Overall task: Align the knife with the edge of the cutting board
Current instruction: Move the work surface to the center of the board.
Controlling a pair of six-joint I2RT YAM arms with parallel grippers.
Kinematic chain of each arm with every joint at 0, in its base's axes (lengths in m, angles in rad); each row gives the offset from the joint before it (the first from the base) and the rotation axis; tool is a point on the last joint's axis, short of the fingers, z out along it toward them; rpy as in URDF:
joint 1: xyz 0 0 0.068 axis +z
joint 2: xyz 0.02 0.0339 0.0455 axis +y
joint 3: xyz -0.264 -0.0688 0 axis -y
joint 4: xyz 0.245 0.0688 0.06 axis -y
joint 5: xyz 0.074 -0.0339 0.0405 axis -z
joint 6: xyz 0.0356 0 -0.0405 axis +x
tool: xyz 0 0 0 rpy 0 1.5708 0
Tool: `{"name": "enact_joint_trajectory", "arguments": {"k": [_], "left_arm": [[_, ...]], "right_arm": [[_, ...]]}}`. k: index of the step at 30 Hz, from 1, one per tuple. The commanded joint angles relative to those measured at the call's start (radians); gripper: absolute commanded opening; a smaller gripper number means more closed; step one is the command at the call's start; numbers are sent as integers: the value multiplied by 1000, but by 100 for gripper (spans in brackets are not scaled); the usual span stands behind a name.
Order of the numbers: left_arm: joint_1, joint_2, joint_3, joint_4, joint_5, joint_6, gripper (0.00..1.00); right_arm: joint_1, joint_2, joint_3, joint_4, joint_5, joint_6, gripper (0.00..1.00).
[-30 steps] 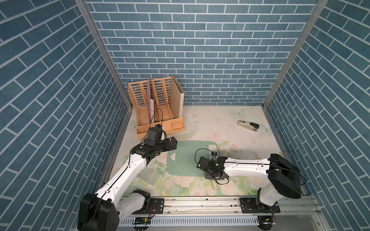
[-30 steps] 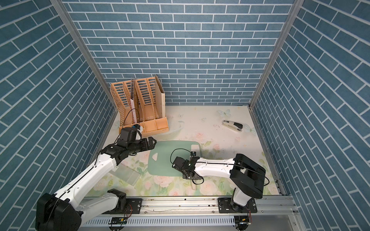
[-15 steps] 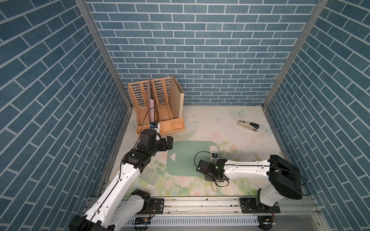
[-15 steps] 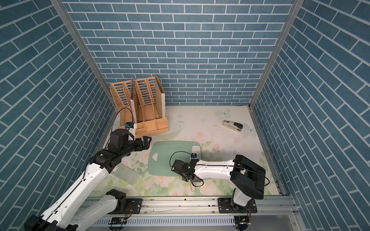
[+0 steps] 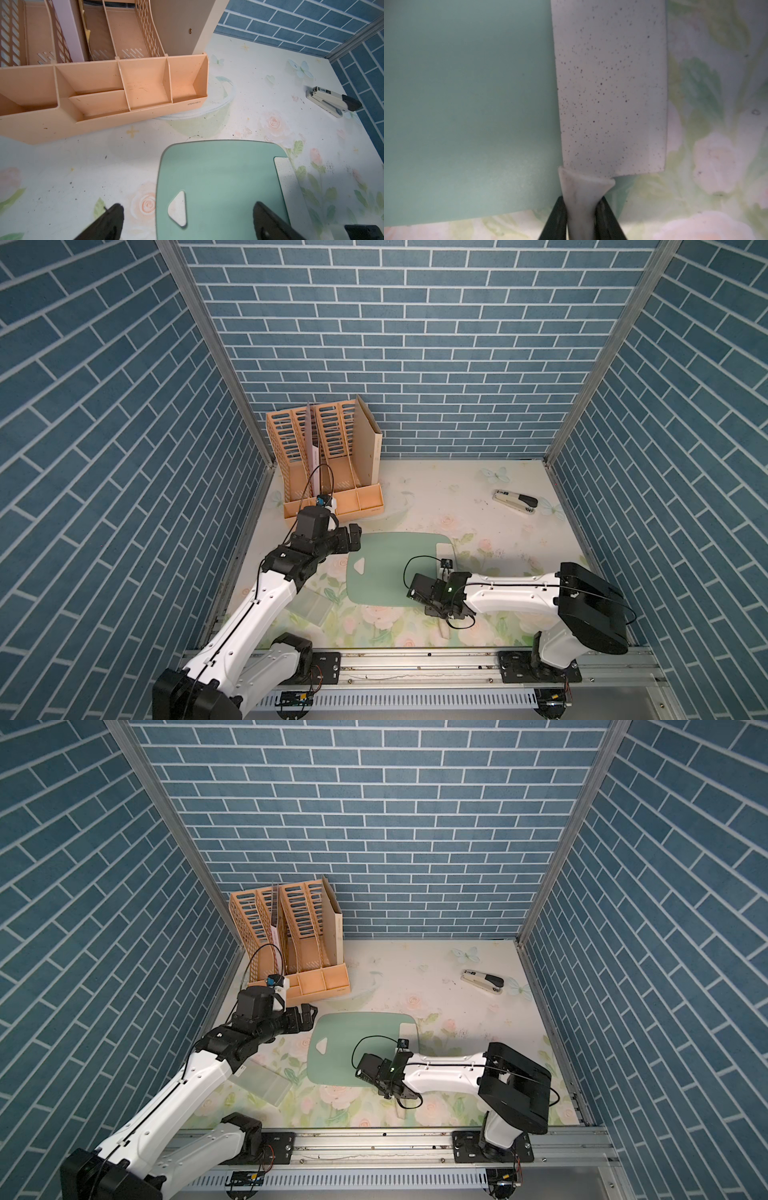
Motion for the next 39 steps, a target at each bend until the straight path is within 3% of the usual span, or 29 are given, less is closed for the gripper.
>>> {"name": "enact_joint_trajectory", "arguments": {"k": [1,19,23,39], "left_arm": [[4,6,-9,11,11,14,100],[5,12,-10,12,20,15,100],[4,8,-23,41,121,34,100],[-15,85,-36,77,305,59,100]], "right_arm": [[4,22,-29,2,4,34,0],[27,27,-13,-19,-37,22,0],[33,24,-9,-23,-37,24,0],[44,19,-23,-30,-39,43,0]]}}
